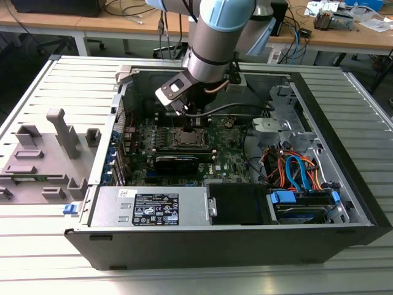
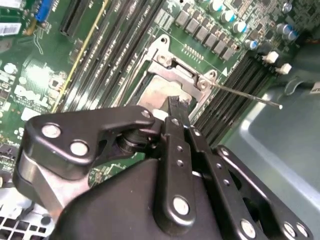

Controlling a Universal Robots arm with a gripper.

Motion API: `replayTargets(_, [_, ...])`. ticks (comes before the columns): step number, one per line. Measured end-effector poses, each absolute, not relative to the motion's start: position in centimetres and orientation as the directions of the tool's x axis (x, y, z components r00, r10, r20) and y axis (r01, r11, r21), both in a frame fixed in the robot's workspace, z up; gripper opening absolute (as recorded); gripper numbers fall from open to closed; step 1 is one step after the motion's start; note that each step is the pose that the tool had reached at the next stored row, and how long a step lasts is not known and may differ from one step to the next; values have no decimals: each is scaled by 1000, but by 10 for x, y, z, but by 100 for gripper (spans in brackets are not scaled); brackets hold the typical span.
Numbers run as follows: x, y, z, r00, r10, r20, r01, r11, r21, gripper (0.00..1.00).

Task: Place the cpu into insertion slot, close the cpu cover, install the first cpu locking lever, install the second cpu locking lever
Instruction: 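Close the cpu cover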

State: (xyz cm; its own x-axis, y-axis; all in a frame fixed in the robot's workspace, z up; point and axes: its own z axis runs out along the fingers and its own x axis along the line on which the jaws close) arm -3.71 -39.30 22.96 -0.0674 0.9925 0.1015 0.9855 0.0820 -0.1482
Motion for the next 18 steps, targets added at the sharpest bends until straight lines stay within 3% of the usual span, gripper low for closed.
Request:
replayTargets(1, [-37, -393, 230, -67, 993, 102, 986, 82, -148, 11])
replayTargets(4, [-37, -393, 229, -74, 993, 97, 993, 82, -83, 11])
replayTargets(5, [-37, -393, 229, -74, 993, 97, 994, 82, -77, 11])
replayTargets(10, [-37, -393, 229, -74, 994, 82, 994, 81, -78, 11])
replayTargets(12, [-37, -393, 229, -75, 997, 23, 994, 76, -82, 11])
replayTargets(13, [-37, -393, 229, -75, 997, 9, 994, 75, -83, 11])
replayTargets(18, [-37, -393, 229, -75, 997, 9, 994, 75, -83, 11])
